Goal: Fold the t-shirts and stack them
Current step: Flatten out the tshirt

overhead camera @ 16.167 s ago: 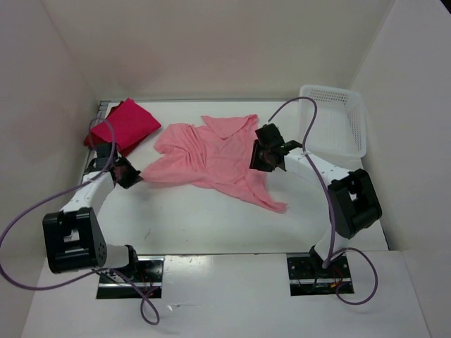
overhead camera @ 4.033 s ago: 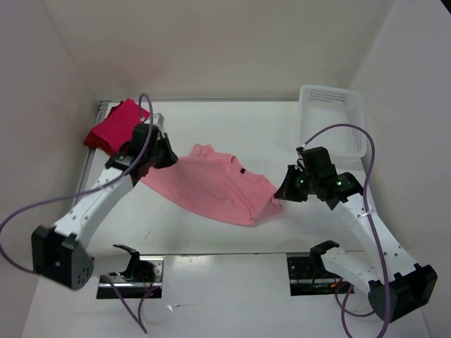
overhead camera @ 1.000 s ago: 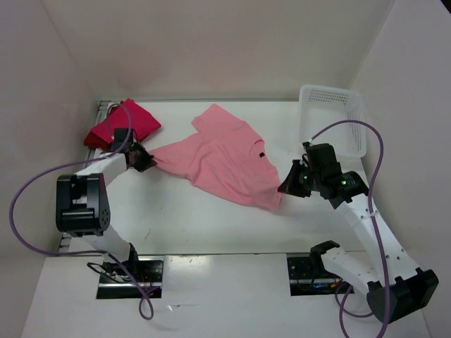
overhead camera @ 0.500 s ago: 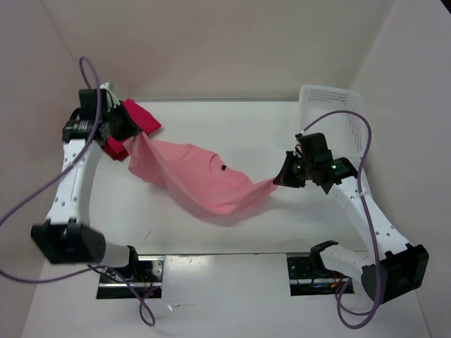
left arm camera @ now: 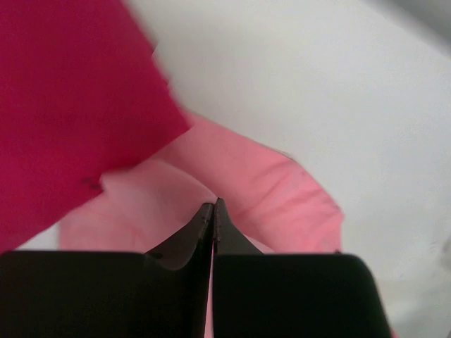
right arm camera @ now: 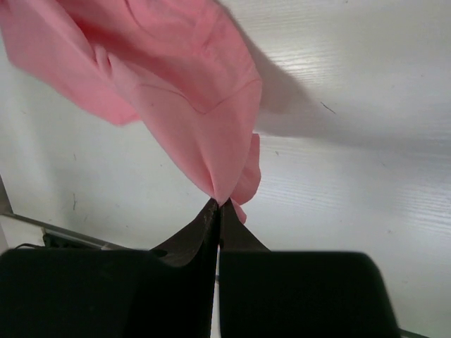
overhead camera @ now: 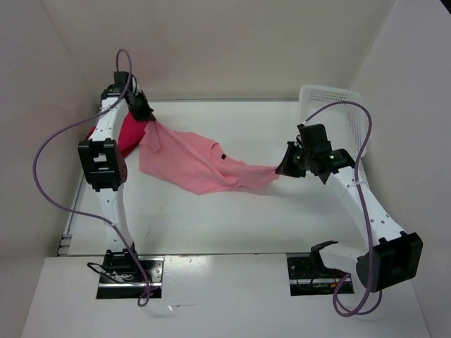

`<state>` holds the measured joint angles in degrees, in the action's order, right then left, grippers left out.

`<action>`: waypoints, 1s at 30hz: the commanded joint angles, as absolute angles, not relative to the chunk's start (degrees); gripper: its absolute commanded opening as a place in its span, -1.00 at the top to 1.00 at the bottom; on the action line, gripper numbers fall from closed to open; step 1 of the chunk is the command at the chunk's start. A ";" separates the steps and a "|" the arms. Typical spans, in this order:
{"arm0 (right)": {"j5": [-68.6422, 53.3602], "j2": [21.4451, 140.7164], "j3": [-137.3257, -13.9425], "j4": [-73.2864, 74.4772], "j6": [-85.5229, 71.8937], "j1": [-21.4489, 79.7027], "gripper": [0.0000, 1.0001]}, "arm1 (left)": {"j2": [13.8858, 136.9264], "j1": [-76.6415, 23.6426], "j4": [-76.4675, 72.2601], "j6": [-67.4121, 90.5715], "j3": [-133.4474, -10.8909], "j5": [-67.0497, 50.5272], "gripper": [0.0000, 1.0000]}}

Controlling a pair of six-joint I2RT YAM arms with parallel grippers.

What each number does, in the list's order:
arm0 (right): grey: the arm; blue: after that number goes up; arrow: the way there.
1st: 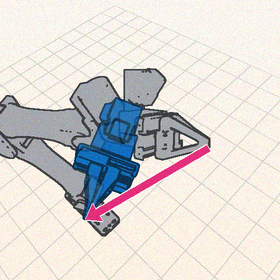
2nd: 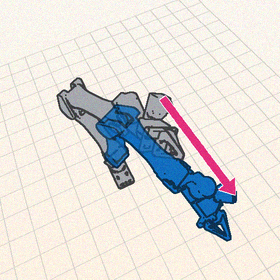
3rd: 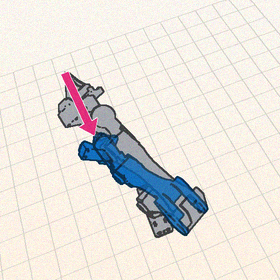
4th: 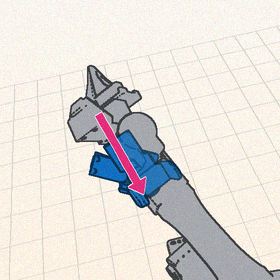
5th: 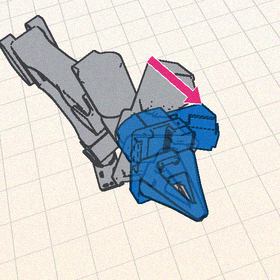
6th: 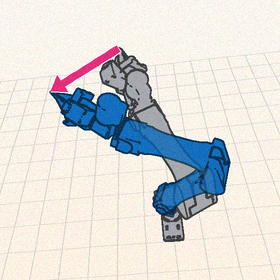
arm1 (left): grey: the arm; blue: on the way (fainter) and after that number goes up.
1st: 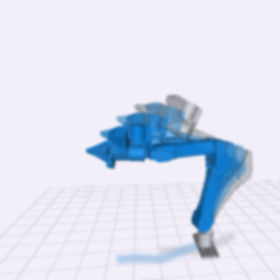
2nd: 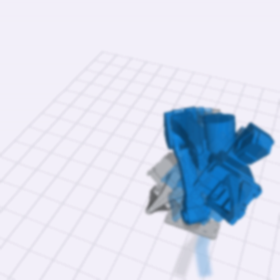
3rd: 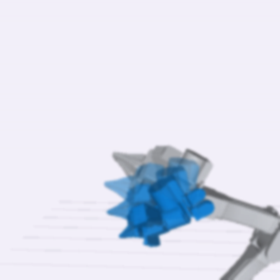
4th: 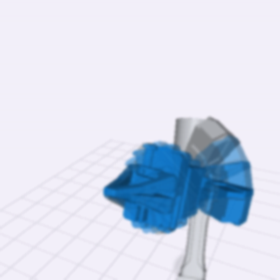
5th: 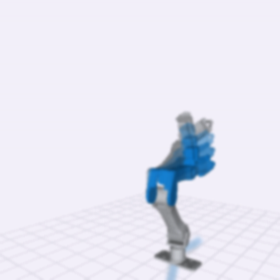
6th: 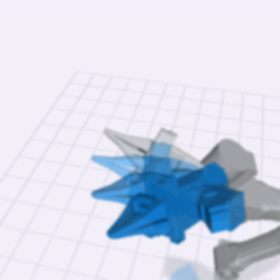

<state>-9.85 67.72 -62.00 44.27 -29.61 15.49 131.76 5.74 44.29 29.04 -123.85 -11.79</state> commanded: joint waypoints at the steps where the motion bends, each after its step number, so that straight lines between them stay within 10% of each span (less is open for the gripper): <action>1: -8.88 67.76 -65.04 41.40 -29.00 15.03 0.99 | 123.17 5.80 40.71 30.76 -126.51 -15.46 1.00; 8: -10.46 61.44 -67.57 47.70 -29.00 15.03 0.99 | 96.88 5.80 38.40 27.96 -99.87 -12.31 1.00; 15: -10.02 57.66 -72.94 51.95 -28.39 15.03 0.99 | 81.66 6.42 47.20 26.97 -106.68 -8.80 1.00; 30: -5.63 64.95 -69.00 41.77 -26.63 15.03 0.99 | 114.57 6.42 41.15 28.30 -121.74 -12.93 1.00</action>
<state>-7.29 62.54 -72.20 47.44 -27.55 15.49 106.85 6.09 42.50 28.75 -123.63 -13.21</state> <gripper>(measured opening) 0.009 0.003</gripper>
